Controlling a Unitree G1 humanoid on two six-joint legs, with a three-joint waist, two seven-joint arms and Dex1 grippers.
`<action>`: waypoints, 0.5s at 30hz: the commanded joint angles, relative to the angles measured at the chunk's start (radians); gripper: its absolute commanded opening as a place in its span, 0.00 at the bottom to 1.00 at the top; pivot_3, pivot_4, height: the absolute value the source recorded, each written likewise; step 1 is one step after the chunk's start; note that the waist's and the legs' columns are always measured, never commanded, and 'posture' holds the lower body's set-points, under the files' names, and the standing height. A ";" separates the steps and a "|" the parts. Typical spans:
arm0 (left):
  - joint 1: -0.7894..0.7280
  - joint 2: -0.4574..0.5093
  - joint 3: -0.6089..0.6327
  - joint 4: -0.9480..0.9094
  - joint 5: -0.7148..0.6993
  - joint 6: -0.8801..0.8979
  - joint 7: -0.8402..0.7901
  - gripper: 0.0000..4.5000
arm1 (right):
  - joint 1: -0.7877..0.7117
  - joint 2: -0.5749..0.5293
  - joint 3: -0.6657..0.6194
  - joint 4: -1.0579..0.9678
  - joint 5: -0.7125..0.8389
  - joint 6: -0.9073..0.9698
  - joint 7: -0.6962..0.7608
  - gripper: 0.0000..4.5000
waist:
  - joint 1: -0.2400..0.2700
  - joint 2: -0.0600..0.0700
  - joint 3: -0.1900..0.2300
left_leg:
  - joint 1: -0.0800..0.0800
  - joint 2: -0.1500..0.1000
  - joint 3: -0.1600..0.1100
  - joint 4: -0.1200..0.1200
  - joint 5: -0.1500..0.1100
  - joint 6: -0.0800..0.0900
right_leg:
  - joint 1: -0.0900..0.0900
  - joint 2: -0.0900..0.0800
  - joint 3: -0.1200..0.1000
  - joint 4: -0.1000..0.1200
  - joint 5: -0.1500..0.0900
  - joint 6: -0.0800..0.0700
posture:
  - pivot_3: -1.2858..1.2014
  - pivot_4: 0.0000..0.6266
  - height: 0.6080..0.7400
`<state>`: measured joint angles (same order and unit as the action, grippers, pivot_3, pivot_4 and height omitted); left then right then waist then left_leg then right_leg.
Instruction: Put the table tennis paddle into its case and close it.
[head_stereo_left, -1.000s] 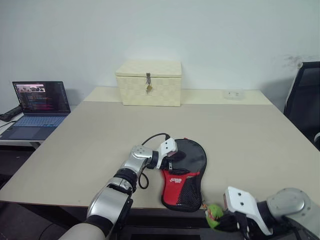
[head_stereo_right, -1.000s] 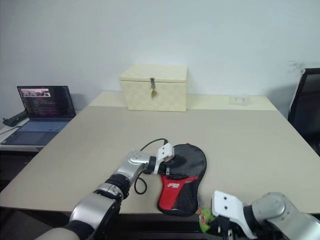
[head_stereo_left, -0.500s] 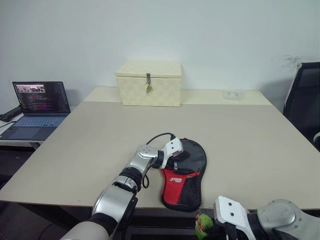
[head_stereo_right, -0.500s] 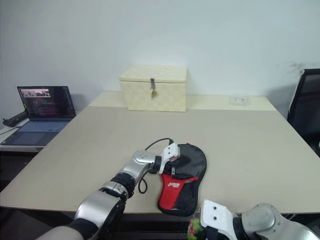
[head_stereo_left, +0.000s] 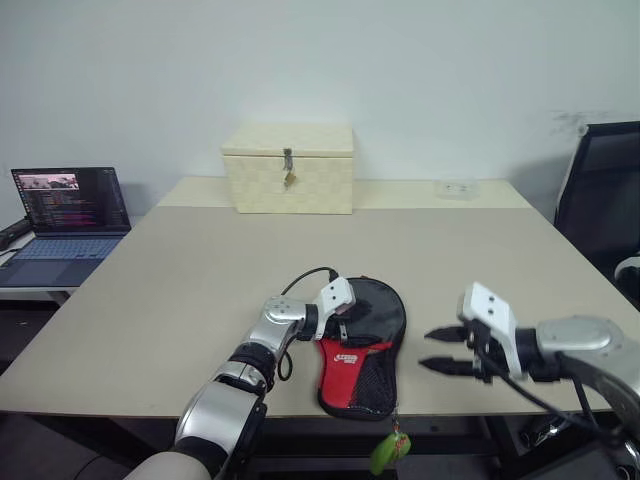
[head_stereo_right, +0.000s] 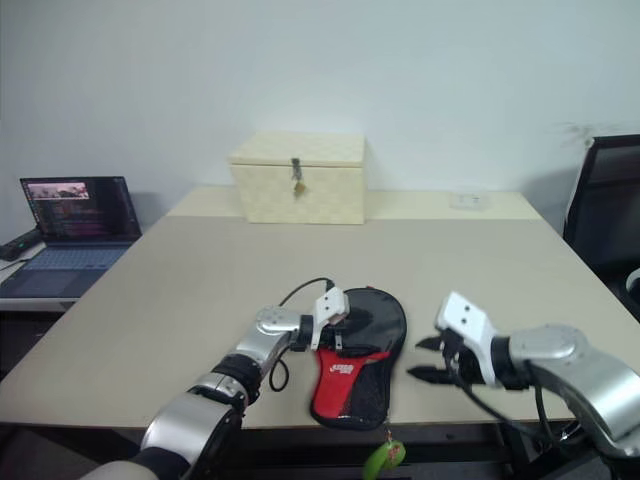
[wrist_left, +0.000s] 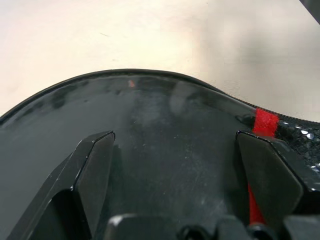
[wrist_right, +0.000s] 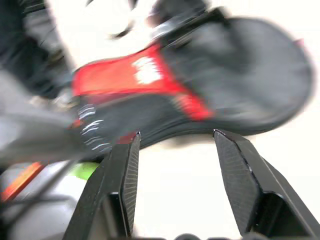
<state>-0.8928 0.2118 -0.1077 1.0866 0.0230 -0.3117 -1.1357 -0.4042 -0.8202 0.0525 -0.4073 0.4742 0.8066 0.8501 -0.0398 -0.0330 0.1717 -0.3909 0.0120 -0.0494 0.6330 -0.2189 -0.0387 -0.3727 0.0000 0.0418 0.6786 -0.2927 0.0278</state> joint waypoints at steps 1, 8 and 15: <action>0.077 0.072 0.047 -0.154 -0.073 0.087 -0.047 0.93 | -0.056 0.062 0.033 0.171 -0.082 -0.183 0.017 0.55 | -0.004 0.000 0.000 | 0.000 0.000 0.000 -0.001 0.000 0.000 | -0.001 0.000 0.000 0.000 0.000 -0.001 | 0.52 0.24 1.00; 0.290 0.244 0.144 -0.640 -0.226 0.353 -0.041 0.93 | -0.200 0.167 0.073 0.527 -0.175 -0.409 0.100 0.55 | -0.011 0.002 0.005 | -0.013 0.001 -0.002 -0.004 0.000 0.000 | -0.015 0.000 0.001 0.003 0.003 -0.007 | 0.52 0.24 1.00; 0.503 0.317 0.229 -0.991 -0.293 0.531 0.120 0.93 | -0.285 0.167 0.047 0.777 -0.221 -0.528 0.160 0.55 | 0.006 0.003 0.007 | -0.012 0.000 -0.003 -0.003 0.000 0.000 | -0.015 -0.007 0.001 0.002 0.003 -0.008 | 0.52 0.24 1.00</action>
<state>-0.3888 0.5257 0.1019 0.1886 -0.2389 0.1929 -1.0526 -0.6608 -0.6350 0.1362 0.3448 0.2597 0.3196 0.9900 -0.0338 -0.0296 0.1786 -0.4033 0.0118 -0.0527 0.6297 -0.2191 -0.0386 -0.3875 -0.0068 0.0426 0.6805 -0.2901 0.0203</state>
